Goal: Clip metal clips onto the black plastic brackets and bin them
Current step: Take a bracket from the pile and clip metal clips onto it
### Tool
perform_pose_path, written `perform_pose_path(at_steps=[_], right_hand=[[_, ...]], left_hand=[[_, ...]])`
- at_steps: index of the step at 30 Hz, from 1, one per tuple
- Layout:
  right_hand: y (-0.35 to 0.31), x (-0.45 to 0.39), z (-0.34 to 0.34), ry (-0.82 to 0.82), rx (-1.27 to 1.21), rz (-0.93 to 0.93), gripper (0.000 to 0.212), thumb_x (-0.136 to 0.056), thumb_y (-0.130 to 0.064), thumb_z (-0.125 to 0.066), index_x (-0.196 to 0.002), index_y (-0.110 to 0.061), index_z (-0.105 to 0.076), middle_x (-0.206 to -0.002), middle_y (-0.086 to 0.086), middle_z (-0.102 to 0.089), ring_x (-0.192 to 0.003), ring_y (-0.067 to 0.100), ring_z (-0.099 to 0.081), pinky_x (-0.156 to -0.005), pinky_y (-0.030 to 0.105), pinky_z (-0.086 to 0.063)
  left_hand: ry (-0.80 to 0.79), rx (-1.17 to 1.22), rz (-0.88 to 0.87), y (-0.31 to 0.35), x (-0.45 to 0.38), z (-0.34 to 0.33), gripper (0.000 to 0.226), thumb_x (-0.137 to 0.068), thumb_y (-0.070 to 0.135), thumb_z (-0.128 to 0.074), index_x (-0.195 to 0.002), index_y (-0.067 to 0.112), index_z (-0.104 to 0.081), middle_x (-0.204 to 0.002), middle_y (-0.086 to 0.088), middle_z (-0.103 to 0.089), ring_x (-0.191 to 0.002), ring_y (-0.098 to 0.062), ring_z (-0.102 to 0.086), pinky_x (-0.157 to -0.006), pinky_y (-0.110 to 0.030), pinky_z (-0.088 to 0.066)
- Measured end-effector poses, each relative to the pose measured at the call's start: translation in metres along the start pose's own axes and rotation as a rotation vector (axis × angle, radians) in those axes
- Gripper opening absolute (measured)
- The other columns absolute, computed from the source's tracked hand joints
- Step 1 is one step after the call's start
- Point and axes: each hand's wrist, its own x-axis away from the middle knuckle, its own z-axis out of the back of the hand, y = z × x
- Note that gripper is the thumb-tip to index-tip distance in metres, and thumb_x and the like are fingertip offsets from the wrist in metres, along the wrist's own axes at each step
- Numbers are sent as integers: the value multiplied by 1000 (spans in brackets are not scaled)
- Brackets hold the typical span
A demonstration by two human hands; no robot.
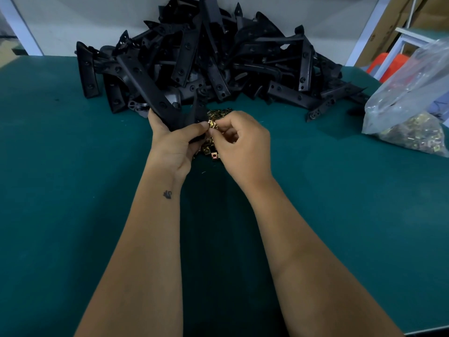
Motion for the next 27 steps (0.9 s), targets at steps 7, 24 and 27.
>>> perform_pose_path(at_steps=[7,24,27], right_hand=[[-4,0,1,8,66,83,6,-78,-3,-74,-80,-4,-69,-75,1,-64,-66,15,-58,-61,36,-52],[-12,-4,3,12,-271,-234,11,-81,-6,-72,-82,-15,-66,-73,-12,-64,-66,0,-60,-64,14,-50],[-12,-5,5,14,-346,-296,12,-82,-5,-72,-82,-16,-66,-76,-9,-66,-69,0,-61,-66,14,-49]], left_hand=[[26,61,-3,3,2,-1,70,-78,-22,-61,-130,18,-40,-113,-9,-62,-87,-19,-70,-74,-31,-57],[28,101,-68,2,2,-2,74,-80,-19,-64,-139,15,-37,-110,-9,-60,-85,-18,-68,-79,-33,-57],[-22,113,-58,2,4,-5,72,-81,-13,-69,-138,18,-38,-112,-4,-64,-88,-14,-70,-79,-30,-56]])
